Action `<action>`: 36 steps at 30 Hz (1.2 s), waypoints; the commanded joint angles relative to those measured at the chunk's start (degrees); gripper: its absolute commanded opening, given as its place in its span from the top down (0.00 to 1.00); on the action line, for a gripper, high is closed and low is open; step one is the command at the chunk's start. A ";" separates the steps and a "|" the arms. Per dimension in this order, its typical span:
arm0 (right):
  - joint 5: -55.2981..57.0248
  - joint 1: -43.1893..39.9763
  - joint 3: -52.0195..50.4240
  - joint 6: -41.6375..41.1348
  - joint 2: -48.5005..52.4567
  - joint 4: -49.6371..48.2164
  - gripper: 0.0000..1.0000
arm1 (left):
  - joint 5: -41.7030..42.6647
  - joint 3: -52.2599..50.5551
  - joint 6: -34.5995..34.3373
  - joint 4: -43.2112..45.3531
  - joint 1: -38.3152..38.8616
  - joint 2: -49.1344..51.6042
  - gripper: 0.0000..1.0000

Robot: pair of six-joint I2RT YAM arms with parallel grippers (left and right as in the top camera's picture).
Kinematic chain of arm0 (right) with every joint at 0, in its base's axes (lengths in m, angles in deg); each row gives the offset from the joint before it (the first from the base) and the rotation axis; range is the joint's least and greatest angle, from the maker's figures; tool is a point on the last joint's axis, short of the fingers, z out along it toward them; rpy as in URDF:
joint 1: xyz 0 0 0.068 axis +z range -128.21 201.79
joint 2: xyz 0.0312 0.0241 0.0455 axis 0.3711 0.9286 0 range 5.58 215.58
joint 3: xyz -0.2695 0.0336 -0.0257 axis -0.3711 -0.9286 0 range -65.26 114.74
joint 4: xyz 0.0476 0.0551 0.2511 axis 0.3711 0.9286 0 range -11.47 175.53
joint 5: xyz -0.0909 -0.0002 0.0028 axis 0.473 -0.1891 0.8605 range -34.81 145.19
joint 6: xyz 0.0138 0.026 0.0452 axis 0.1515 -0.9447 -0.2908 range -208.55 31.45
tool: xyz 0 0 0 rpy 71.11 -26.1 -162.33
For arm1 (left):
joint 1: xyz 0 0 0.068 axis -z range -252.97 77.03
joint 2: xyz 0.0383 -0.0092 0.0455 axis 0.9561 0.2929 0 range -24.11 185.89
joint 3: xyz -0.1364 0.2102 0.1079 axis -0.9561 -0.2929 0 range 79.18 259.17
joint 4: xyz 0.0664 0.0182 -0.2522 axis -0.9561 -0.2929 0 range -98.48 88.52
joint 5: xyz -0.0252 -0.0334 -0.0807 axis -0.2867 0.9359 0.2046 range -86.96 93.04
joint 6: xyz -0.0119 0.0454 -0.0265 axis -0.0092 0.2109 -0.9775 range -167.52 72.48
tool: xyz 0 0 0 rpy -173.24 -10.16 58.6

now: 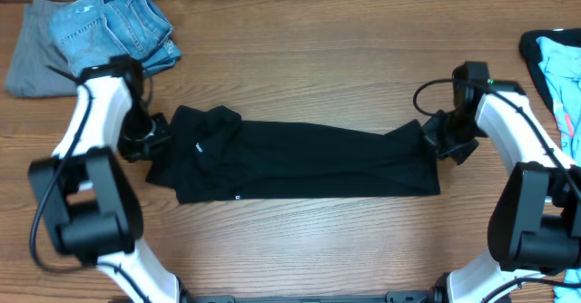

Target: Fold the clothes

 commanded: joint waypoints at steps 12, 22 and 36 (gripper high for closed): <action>1.57 -4.13 14.53 8.98 0.17 12.55 0.00 | 16.02 1.90 6.32 -3.52 0.59 -13.99 0.85; -2.43 -3.80 6.49 8.98 0.17 5.53 0.57 | 20.15 1.53 9.55 0.57 14.93 -13.07 0.96; -6.62 -3.39 -7.96 8.92 0.17 -5.27 0.80 | 9.70 1.53 6.67 6.40 18.58 2.64 0.96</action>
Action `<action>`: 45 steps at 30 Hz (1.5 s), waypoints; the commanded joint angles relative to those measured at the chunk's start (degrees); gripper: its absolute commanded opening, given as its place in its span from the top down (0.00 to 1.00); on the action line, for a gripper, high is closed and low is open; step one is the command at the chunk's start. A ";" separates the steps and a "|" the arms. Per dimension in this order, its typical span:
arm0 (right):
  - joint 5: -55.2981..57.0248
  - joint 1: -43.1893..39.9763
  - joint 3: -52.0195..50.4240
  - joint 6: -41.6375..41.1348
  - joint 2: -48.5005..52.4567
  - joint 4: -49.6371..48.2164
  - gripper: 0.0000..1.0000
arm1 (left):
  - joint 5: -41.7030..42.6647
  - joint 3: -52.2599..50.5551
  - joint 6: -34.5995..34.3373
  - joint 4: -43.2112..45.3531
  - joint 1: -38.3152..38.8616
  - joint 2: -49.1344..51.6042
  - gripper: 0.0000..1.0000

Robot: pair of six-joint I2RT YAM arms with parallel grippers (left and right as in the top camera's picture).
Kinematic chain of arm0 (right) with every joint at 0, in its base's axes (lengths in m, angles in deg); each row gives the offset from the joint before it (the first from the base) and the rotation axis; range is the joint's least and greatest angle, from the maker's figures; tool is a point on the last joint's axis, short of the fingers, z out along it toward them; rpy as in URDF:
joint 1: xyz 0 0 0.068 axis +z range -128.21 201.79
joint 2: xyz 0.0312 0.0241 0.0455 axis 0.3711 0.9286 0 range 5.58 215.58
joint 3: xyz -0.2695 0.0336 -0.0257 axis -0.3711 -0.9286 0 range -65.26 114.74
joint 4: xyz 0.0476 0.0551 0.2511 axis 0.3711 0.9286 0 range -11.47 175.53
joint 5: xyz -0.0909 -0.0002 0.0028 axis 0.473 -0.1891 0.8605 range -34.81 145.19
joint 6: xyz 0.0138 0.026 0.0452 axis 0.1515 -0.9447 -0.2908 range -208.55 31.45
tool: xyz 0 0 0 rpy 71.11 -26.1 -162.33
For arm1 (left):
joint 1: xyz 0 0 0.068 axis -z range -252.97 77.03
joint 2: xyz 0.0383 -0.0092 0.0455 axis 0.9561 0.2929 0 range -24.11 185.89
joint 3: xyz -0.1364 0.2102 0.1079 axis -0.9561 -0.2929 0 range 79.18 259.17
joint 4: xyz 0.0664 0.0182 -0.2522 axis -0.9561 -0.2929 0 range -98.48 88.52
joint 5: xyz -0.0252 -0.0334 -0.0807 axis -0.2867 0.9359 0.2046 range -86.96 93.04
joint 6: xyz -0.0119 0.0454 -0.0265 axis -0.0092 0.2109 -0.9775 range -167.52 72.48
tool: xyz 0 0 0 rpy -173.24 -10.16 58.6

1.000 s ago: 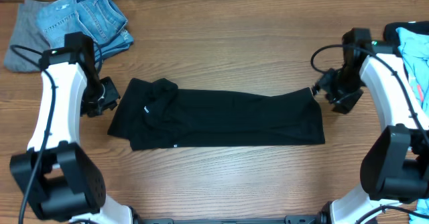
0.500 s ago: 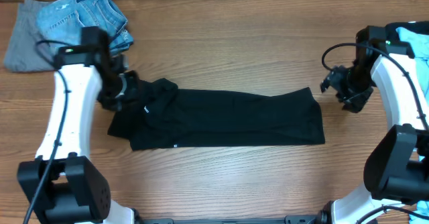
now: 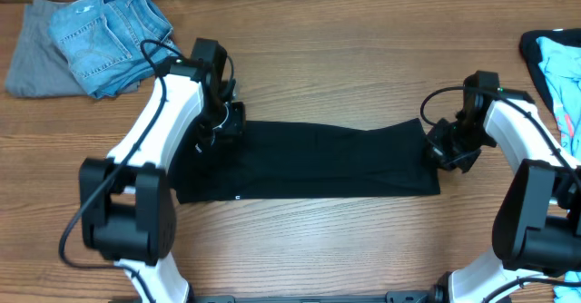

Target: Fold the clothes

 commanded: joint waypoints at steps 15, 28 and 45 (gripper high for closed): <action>-1.20 0.33 -6.64 -1.99 0.11 -4.59 0.96 | -10.05 0.68 -0.48 -0.46 -14.14 6.95 0.96; -1.18 0.33 -2.86 -1.44 0.02 -2.01 0.96 | -8.02 1.25 -2.40 -1.44 -23.78 6.19 0.96; 1.03 -7.50 7.87 9.20 0.24 1.70 0.00 | 1.64 6.27 -2.36 -8.74 -23.89 -5.51 0.00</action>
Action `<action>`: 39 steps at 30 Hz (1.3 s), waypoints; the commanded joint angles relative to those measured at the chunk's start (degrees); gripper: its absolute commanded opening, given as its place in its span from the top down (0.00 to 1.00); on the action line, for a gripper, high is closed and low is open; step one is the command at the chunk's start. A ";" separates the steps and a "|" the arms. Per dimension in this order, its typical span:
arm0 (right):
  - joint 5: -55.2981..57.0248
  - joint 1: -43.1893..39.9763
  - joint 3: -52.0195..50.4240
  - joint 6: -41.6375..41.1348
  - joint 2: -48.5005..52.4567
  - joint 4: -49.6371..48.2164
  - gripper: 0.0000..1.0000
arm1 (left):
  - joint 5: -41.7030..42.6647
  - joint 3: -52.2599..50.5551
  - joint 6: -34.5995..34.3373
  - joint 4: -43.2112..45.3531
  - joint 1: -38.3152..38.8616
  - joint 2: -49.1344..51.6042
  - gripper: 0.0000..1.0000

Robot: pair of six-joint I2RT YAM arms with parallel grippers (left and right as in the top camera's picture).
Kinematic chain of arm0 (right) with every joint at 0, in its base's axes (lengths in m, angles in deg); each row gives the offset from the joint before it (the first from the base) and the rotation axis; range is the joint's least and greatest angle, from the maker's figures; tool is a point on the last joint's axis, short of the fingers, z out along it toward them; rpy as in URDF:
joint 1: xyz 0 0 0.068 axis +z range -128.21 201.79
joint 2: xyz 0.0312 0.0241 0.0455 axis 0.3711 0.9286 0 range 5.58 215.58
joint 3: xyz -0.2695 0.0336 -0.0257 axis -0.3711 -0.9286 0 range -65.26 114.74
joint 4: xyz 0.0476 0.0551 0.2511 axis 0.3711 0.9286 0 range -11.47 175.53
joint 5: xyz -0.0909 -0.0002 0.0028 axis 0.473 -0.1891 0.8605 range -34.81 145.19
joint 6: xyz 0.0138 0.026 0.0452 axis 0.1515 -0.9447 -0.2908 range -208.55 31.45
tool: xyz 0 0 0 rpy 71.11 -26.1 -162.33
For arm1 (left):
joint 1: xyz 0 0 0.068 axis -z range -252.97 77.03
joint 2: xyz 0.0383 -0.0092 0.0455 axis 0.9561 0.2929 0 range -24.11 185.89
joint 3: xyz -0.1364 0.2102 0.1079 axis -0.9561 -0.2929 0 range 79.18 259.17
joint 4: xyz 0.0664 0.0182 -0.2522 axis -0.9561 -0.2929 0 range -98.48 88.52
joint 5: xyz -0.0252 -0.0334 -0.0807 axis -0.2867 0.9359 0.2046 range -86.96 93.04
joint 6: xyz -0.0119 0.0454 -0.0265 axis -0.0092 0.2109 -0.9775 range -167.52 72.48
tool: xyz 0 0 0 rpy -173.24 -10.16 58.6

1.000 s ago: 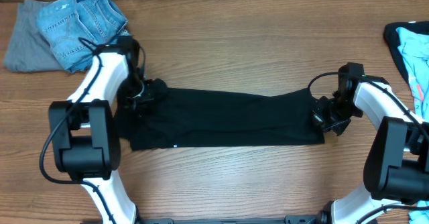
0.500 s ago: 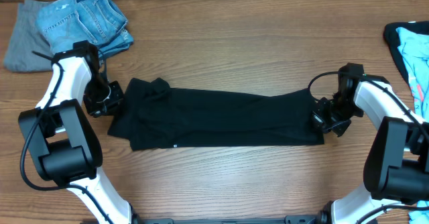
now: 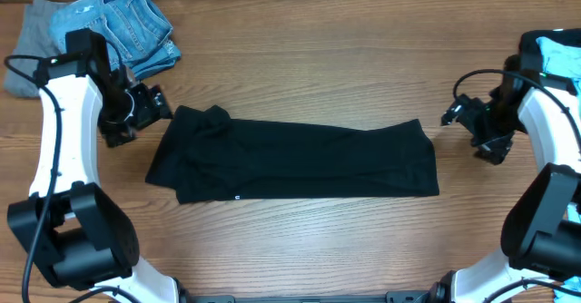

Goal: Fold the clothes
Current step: 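Grasp the shirt's right end with the right gripper and fold it leftward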

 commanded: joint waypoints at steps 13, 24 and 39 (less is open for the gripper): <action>-7.61 0.52 -13.99 4.09 0.28 -9.75 0.00 | 5.18 0.07 -0.24 -1.88 0.24 0.24 0.00; -15.13 5.40 -19.58 5.09 0.33 -13.05 0.00 | 5.22 0.07 -0.24 -2.14 0.24 0.26 0.00; -12.63 8.87 -19.96 3.10 0.33 -14.01 0.96 | 5.18 0.04 -0.20 -2.73 0.24 0.24 0.00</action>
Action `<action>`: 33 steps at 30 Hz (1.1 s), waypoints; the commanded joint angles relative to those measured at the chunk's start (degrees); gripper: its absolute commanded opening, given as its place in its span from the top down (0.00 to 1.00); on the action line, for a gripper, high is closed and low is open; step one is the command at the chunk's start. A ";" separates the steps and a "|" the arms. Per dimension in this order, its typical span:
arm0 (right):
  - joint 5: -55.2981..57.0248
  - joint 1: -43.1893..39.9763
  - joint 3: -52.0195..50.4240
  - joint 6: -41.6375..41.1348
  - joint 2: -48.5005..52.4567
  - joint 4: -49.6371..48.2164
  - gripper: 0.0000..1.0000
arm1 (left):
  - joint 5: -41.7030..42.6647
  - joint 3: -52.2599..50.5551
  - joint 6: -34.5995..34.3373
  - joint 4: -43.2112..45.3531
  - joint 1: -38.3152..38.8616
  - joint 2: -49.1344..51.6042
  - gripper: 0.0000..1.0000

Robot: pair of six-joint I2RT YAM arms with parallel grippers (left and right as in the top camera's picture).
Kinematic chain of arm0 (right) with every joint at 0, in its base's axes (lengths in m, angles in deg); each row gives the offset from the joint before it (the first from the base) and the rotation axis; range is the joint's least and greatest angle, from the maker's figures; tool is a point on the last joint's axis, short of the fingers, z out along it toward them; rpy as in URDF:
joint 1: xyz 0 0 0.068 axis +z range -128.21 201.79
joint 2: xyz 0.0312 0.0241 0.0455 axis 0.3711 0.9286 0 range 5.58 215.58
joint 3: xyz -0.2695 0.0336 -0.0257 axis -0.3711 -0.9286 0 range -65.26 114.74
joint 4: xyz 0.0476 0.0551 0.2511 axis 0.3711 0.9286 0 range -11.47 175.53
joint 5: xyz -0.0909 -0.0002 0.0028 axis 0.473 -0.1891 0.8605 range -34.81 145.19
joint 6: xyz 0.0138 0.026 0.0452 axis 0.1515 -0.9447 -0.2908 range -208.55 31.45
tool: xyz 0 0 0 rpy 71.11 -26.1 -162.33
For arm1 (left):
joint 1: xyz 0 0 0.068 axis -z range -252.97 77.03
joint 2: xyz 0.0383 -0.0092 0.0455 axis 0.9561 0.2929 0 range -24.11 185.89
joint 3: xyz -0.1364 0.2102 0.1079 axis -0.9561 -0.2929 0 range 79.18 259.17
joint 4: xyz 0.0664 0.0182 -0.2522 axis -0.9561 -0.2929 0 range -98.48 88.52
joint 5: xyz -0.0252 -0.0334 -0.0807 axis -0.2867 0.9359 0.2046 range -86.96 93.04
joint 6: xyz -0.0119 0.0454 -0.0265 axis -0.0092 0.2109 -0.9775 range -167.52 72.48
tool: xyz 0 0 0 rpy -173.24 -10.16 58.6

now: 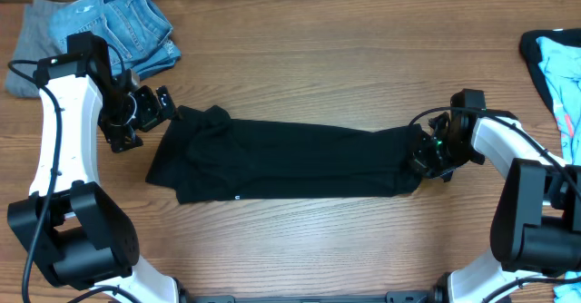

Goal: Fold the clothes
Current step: 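Grasp the shirt's right end with the right gripper and fold it leftward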

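A black garment lies folded into a long band across the middle of the table. My left gripper hangs at the band's upper left corner, fingers spread and holding nothing. My right gripper sits down on the band's right end, where the cloth is bunched and drawn in; it looks shut on that edge. Its fingertips are partly hidden against the dark fabric.
Folded blue jeans lie on a grey garment at the back left corner. A teal and black pile of clothes sits at the right edge. Bare wooden table stretches behind the band.
My right gripper was off the cloth, to the right of it; now it is on the band's right end, which has drawn in to the left. My left gripper has shifted slightly toward the upper left corner.
Both grippers were at the two ends of the black band. Then the left gripper was over the band's upper left part, smoothing the rumpled collar area. Both then stood away from the cloth, which lay flat. Now the right has taken the right end again.
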 commanded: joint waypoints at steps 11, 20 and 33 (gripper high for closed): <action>12.98 -5.20 9.64 -9.11 -1.27 12.59 0.96 | 0.68 -0.09 -0.13 -0.59 0.92 0.13 0.00; 14.73 4.35 10.40 -12.81 -10.40 13.68 0.96 | 0.66 -0.09 -0.13 -0.55 2.14 0.13 0.00; 14.75 22.58 10.12 -12.81 -10.82 11.91 0.96 | 0.63 -0.09 -0.11 -0.37 3.56 0.13 0.00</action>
